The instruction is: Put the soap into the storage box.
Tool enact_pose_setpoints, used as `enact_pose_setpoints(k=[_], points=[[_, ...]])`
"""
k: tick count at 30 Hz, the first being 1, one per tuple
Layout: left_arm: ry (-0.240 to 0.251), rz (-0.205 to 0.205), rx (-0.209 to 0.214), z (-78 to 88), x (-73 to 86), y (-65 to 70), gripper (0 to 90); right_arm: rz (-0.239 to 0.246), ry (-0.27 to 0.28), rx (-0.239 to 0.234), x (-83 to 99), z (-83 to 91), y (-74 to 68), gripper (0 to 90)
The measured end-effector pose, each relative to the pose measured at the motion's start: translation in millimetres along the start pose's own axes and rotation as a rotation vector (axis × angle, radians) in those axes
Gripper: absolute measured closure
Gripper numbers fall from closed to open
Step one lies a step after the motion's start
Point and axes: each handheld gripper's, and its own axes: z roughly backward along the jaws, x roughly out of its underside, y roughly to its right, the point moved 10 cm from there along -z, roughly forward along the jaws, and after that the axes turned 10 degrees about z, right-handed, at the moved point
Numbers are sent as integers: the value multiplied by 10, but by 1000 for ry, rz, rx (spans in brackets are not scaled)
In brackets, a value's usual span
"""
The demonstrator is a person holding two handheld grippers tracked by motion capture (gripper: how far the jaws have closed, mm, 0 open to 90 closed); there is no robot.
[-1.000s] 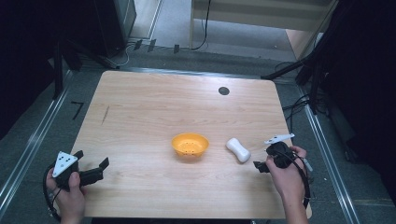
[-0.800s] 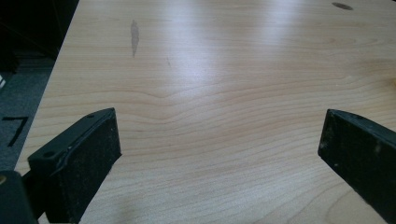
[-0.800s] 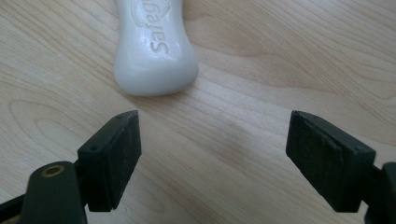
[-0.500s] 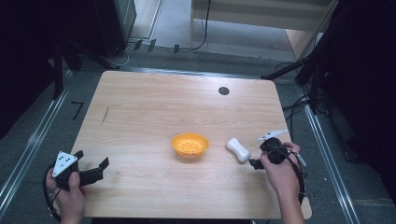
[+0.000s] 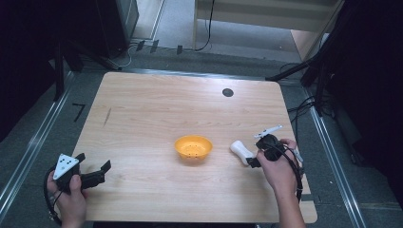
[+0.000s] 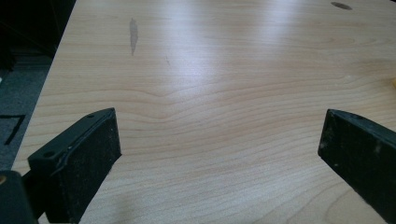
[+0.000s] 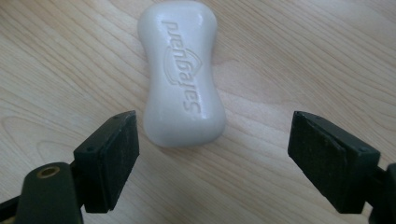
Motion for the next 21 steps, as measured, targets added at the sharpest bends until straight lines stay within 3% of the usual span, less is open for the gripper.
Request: enact_pose_setpoints(k=[11,21], points=[[-5,4,1,-1,3,-1,0,11,-38,-4,-109,-121,-46,143],[-8,4,4,-4,4,1,0,20,-36,-28,-205,-188,-89,216]])
